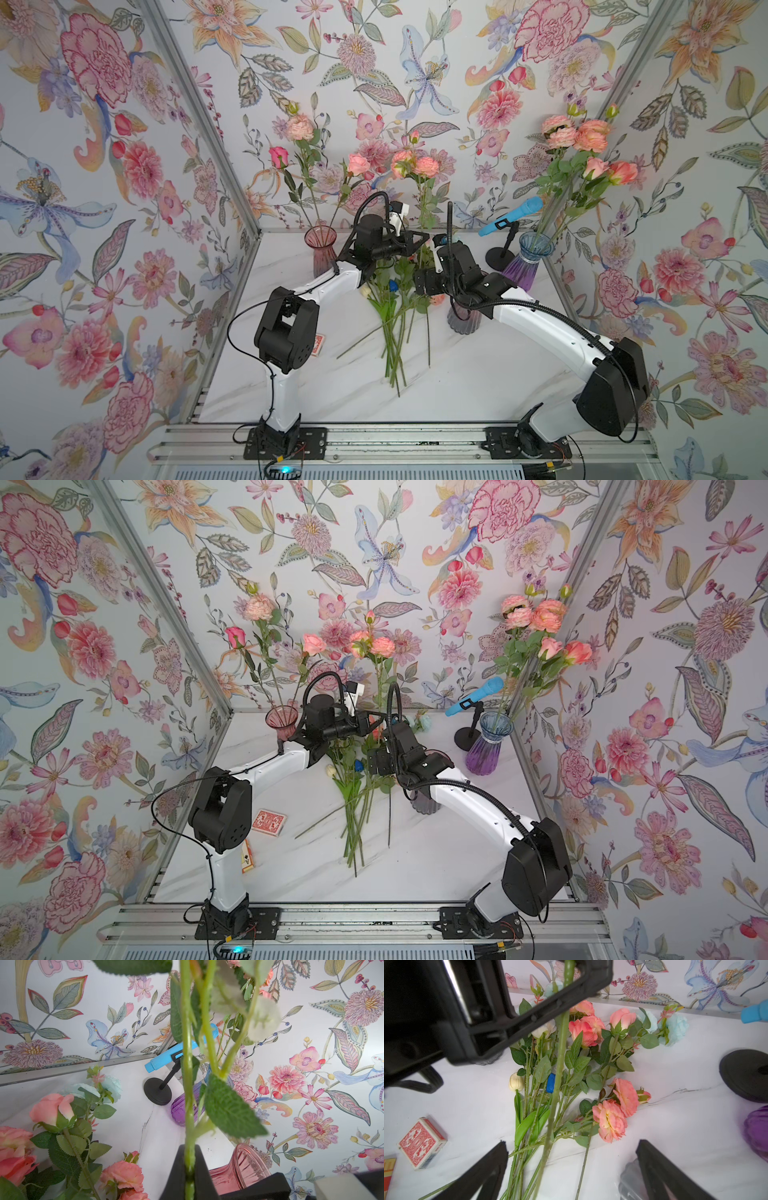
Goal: Place the pink flowers into the vase
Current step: Place the flower in the vase.
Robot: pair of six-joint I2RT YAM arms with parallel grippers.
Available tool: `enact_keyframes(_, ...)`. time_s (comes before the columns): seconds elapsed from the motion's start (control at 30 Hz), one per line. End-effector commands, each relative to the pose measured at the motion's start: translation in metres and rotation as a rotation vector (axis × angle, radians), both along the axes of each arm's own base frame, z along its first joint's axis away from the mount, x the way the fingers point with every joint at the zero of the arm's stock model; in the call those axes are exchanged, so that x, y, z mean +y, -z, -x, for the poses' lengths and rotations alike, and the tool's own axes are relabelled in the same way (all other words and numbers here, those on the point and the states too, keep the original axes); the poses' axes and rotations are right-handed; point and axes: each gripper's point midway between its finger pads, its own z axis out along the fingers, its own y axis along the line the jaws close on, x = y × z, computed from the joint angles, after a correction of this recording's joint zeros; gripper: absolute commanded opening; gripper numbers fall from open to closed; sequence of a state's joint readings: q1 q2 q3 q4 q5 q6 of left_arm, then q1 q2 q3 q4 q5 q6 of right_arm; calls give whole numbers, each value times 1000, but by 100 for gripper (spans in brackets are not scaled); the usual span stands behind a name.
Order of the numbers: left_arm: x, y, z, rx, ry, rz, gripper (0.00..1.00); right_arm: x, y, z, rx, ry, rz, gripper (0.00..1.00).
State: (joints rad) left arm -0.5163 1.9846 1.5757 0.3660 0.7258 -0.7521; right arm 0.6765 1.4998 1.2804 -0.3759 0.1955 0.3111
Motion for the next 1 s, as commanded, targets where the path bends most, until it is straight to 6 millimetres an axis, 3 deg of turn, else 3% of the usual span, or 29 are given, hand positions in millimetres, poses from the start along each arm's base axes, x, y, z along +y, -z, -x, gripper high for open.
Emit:
enact_keyframes(0.0, -4, -15, -3, -109, 0, -74, 0, -9, -7, 2, -16, 21, -5, 99)
enact_keyframes(0.33, 14, -74, -16, -293, -99, -156, 0, -16, -7, 5, -17, 26, -3, 99)
enact_keyframes(0.57, 52, -136, -26, -446, -277, -210, 0, -16, -4, 5, -8, 19, -7, 99)
enact_keyframes(0.97, 113, -237, 3, -643, -437, -164, 0, -7, -6, 1, 0, -6, -19, 99)
